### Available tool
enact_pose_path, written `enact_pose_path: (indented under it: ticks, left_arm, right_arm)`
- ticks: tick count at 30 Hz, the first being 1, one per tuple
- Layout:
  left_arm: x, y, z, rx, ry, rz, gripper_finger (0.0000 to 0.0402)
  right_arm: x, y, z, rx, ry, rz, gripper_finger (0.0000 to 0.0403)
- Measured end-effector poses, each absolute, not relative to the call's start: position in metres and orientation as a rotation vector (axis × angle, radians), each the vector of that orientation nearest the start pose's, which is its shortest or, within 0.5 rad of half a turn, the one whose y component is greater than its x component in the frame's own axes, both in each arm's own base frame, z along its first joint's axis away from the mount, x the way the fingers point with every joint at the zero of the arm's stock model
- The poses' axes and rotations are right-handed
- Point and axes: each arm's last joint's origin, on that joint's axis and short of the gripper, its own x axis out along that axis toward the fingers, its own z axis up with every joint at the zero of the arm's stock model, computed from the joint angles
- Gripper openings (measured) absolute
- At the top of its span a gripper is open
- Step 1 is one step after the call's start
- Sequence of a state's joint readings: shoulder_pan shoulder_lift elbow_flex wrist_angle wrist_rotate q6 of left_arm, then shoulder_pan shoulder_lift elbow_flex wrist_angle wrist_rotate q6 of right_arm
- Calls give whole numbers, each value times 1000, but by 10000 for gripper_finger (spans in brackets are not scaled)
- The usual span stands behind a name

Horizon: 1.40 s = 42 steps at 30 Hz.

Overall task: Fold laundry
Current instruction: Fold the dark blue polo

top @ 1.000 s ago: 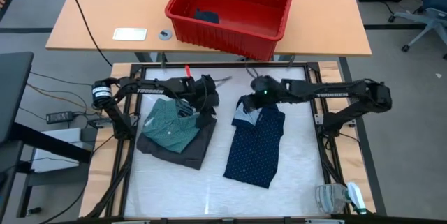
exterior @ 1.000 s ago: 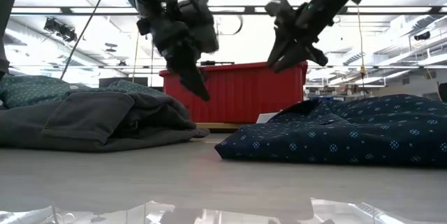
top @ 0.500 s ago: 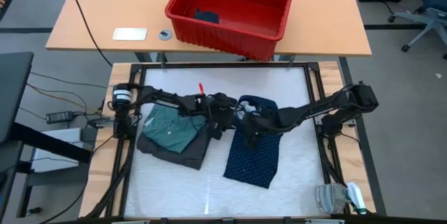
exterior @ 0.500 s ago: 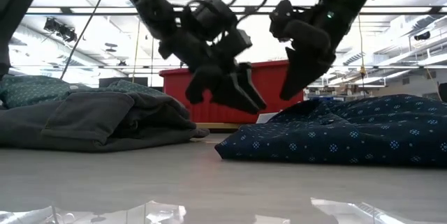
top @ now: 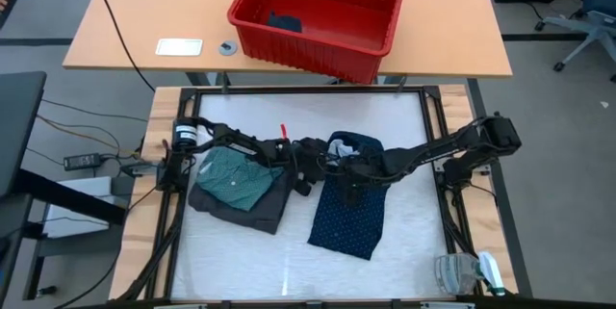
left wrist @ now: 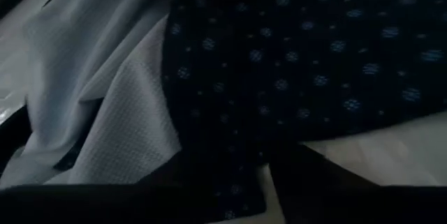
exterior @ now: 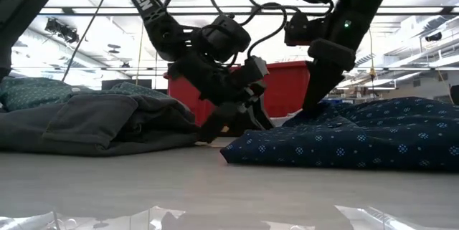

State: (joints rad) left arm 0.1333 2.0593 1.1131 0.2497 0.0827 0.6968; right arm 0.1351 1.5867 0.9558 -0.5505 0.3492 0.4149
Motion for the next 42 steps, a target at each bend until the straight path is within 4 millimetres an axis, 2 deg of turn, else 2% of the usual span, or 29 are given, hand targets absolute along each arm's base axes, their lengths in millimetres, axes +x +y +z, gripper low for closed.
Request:
enact_pose_path:
  ticks: [5, 8, 15, 21, 25, 27, 32, 35, 38, 42]
  left_arm:
    - [408, 58, 116, 638, 682, -73, 54]
    - [408, 59, 128, 651, 687, -36, 10]
    - [397, 56, 178, 711, 621, -38, 2]
    - [398, 65, 217, 763, 473, 18, 1]
    - [415, 76, 230, 729, 390, -27, 1]
    - [427, 81, 227, 713, 385, -38, 1]
    - [468, 98, 207, 682, 374, -53, 3]
    - [481, 112, 193, 563, 471, -2, 26]
    - [480, 122, 194, 418, 656, 58, 68]
    - [465, 133, 201, 328, 867, 34, 133]
  right_arm:
    - [292, 27, 183, 105, 1101, -409, 16]
    - [290, 24, 183, 135, 1108, -434, 11]
    - [286, 24, 191, 216, 1051, -537, 6]
    - [274, 27, 210, 465, 861, -761, 6]
    - [265, 26, 217, 690, 776, -902, 6]
    - [262, 25, 219, 738, 765, -929, 6]
    - [253, 23, 221, 871, 755, -1030, 6]
    - [251, 26, 222, 940, 730, -1053, 6]
    - [251, 34, 224, 961, 723, -1022, 6]
    - [253, 49, 228, 897, 717, -895, 6]
